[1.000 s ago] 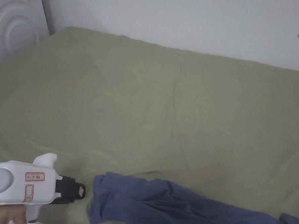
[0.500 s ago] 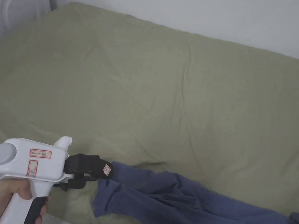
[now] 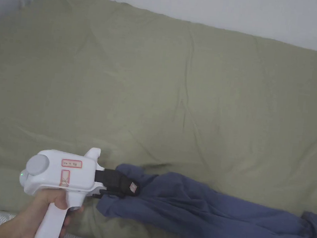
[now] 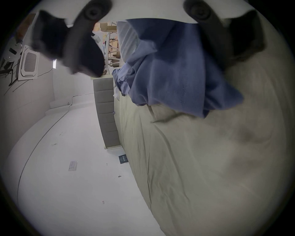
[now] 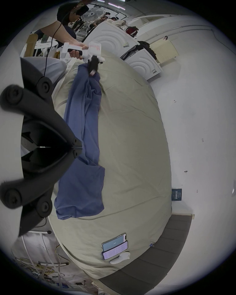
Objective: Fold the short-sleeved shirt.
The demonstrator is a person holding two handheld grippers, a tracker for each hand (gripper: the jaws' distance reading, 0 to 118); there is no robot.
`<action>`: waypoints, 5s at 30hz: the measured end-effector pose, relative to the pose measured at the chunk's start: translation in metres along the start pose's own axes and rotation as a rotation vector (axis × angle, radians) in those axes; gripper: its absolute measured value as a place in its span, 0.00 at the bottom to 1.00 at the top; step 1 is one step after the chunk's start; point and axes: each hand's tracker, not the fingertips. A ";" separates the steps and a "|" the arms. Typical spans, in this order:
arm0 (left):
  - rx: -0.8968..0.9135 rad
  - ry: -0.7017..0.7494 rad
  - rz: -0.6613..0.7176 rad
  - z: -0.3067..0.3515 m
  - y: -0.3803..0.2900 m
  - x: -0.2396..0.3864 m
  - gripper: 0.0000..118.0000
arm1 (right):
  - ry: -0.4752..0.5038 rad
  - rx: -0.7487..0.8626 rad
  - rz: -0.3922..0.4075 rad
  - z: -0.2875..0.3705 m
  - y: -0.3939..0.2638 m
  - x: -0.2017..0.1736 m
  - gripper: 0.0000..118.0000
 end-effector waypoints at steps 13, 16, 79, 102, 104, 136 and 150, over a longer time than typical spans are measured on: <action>0.137 0.046 0.039 0.067 0.001 0.004 0.05 | 0.029 0.060 -0.004 0.018 0.005 0.007 0.00; 0.200 0.088 0.064 0.107 0.005 0.006 0.05 | 0.039 0.070 -0.005 0.018 0.008 0.010 0.00; -0.103 0.275 -0.206 -0.170 -0.065 0.176 0.00 | 0.165 0.032 -0.094 0.009 -0.028 0.036 0.00; 0.100 0.362 -0.138 0.045 -0.041 0.085 0.01 | 0.130 -0.009 -0.033 -0.024 -0.009 -0.009 0.00; 0.071 0.283 -0.132 0.039 -0.037 0.079 0.08 | 0.130 -0.022 -0.027 -0.026 -0.009 -0.011 0.00; -0.017 -0.040 -0.086 -0.028 -0.018 0.048 0.13 | 0.090 -0.060 -0.022 -0.023 -0.014 -0.013 0.00; 0.182 0.328 -0.063 0.118 -0.036 0.113 0.13 | 0.145 -0.023 -0.019 -0.019 -0.014 -0.003 0.00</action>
